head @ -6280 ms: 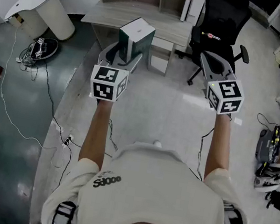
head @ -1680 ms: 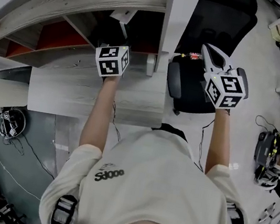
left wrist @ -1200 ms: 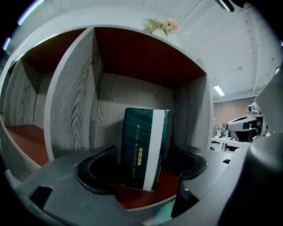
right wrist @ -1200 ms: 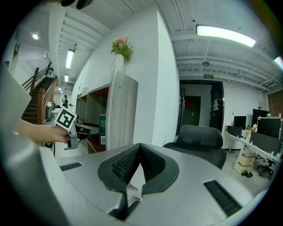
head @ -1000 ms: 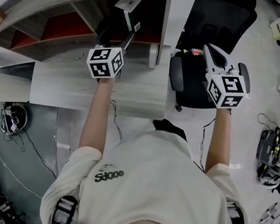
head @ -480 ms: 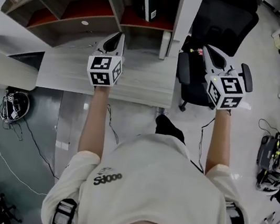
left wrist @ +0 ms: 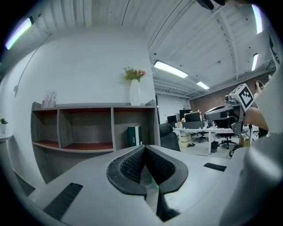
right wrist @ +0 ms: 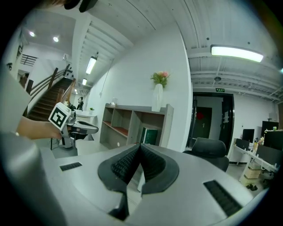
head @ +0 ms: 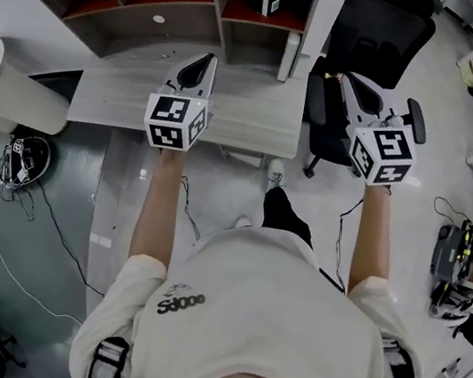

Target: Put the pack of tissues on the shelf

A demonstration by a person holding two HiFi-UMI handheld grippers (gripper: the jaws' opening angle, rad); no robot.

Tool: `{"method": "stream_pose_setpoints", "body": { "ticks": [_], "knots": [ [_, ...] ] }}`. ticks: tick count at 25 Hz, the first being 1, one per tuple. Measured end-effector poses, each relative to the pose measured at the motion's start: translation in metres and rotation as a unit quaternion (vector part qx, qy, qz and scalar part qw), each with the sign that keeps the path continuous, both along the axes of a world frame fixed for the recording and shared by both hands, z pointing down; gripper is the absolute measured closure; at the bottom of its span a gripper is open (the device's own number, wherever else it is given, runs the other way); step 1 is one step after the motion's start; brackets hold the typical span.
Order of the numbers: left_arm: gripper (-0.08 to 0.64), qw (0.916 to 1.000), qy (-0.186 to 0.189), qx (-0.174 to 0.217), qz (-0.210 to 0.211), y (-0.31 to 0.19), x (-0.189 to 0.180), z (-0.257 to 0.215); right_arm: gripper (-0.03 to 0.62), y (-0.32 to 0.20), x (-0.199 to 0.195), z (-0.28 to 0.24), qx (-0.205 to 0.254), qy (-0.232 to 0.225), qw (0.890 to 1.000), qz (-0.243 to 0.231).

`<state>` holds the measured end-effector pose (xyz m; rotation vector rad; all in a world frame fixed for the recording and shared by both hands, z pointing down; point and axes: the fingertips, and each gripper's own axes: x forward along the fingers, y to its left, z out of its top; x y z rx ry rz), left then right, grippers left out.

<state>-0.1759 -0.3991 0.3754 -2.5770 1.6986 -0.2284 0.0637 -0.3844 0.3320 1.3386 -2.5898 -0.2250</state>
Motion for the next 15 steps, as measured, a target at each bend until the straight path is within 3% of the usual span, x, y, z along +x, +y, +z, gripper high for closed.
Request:
{"method": "stream_pose_setpoints", "body": {
  "ticks": [15],
  "knots": [
    [0.541,0.9980,0.005,0.037,0.050,0.109,0.013,-0.045,0.588,0.096,-0.032,-0.019,0.046,0.037,0.998,-0.018]
  ]
}}
